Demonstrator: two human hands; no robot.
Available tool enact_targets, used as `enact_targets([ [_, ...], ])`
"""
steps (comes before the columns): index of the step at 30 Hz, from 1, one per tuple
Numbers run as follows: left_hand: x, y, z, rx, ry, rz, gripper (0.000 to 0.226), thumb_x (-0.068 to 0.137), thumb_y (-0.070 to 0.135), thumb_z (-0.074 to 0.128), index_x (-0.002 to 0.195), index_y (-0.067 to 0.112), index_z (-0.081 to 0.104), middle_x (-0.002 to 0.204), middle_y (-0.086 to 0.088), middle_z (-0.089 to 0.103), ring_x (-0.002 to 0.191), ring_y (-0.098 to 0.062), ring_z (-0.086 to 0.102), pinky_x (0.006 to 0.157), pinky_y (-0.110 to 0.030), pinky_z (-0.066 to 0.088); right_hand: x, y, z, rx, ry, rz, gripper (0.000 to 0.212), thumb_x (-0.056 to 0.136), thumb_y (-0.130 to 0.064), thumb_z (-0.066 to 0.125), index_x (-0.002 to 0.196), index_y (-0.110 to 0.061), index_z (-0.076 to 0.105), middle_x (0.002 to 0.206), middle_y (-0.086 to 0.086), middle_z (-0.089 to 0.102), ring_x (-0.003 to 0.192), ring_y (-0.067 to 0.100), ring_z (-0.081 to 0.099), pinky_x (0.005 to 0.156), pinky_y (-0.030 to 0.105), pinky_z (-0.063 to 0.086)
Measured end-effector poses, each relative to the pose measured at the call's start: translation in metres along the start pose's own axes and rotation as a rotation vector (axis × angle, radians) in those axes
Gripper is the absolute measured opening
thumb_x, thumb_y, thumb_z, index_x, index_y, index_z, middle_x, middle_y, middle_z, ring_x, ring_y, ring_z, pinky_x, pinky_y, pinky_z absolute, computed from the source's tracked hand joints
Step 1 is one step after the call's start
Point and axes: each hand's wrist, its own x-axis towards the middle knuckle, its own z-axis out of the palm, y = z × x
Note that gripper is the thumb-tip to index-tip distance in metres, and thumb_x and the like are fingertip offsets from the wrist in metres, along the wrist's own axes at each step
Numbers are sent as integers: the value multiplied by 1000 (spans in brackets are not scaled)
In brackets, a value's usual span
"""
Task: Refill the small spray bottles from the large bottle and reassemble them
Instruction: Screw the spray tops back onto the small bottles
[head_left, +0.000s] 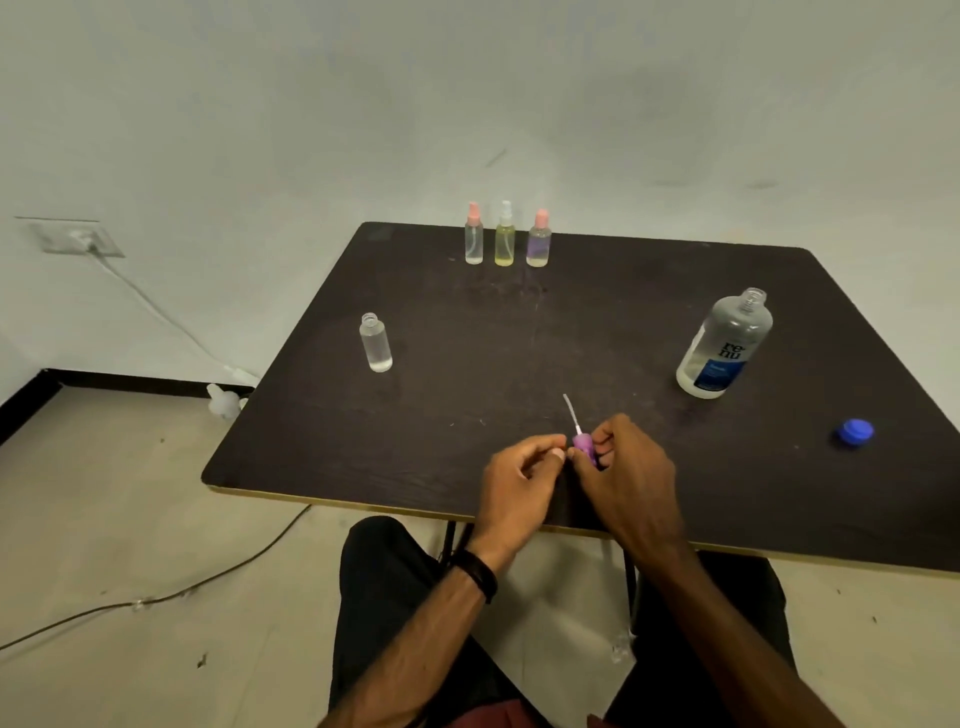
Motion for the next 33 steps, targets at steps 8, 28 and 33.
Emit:
enact_targets([
  [8, -5, 17, -7, -19, 25, 34, 24, 97, 19, 62, 119, 24, 71, 113, 16, 71, 105, 8, 63, 94, -16, 52, 10, -14, -6, 135, -2, -41, 16, 82, -32, 72, 87, -27, 58, 79, -10, 58, 70, 2, 56, 64, 22, 51],
  [28, 129, 1, -161, 40, 590, 118, 67, 77, 17, 85, 138, 15, 55, 137, -3, 60, 124, -15, 58, 106, -32, 49, 171, -233, 4, -1, -290, -950, 19, 88, -24, 65, 104, -15, 69, 96, -7, 62, 85, 5, 58, 76, 22, 53],
  [33, 134, -12, -163, 67, 599, 118, 40, 80, 19, 83, 116, 16, 69, 114, 1, 72, 108, -16, 68, 95, -34, 55, 174, -231, 28, -71, -377, -956, 20, 91, -27, 62, 107, -17, 67, 99, -6, 60, 86, 5, 57, 79, 24, 53],
])
